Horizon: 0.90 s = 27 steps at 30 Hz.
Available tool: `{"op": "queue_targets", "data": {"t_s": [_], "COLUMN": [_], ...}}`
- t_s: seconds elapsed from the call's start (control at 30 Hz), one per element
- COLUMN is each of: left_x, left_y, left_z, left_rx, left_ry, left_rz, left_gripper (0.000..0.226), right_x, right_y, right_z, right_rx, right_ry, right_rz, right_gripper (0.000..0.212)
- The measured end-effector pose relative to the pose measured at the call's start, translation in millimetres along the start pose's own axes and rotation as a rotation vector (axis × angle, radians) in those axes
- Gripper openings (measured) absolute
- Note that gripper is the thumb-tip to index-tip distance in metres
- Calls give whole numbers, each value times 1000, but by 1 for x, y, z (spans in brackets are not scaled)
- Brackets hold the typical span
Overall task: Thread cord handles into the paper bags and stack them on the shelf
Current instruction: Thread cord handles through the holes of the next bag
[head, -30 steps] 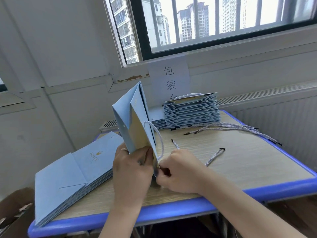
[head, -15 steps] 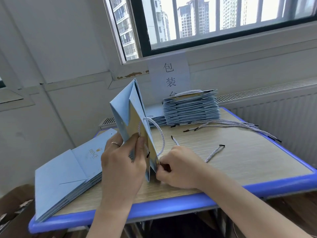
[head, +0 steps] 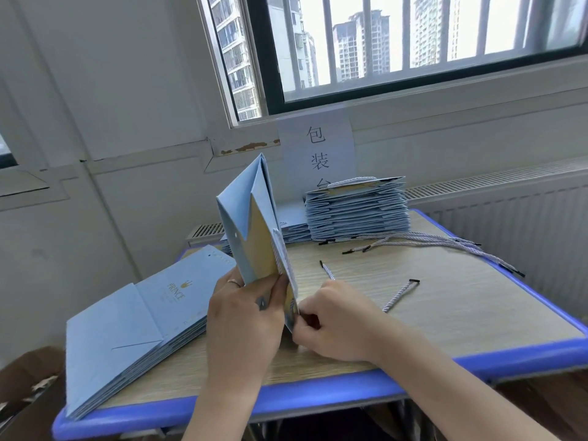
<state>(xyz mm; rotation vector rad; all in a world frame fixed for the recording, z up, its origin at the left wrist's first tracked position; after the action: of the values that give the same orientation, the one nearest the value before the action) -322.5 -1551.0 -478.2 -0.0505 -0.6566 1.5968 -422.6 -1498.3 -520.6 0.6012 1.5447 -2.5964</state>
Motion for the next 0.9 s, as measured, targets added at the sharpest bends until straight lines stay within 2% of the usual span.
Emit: {"op": "queue_targets", "data": {"t_s": [0.33, 0.47, 0.67, 0.77, 0.9], "left_x": [11, 14, 5, 4, -11], "left_y": [-12, -5, 2, -4, 7], "left_z": [5, 3, 2, 1, -5], "left_rx": [-26, -52, -90, -51, -85], "left_ry": [67, 69, 20, 23, -22], "left_rz": [105, 82, 61, 59, 82], "left_gripper": [16, 24, 17, 14, 26], "right_x": [1, 1, 3, 3, 3], "right_y": [3, 3, 3, 4, 3], "right_z": [0, 0, 1, 1, 1], "right_rx": [-8, 12, 31, 28, 26], "right_ry": [-8, -10, -5, 1, -2], "right_rz": [-25, -29, -31, -42, -37], "right_gripper": [46, 46, 46, 45, 44]}}
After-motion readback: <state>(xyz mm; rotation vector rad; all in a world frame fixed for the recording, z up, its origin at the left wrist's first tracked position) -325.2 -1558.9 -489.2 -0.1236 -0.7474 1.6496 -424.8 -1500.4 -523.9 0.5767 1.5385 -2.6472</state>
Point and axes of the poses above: each hand's wrist, its own z-axis towards the middle knuckle, its own y-axis out of the palm, x = y × z, the point moved 10 cm from there along z, towards the middle knuckle, and after that the axes turned 11 degrees about y, right-handed, at the moved point
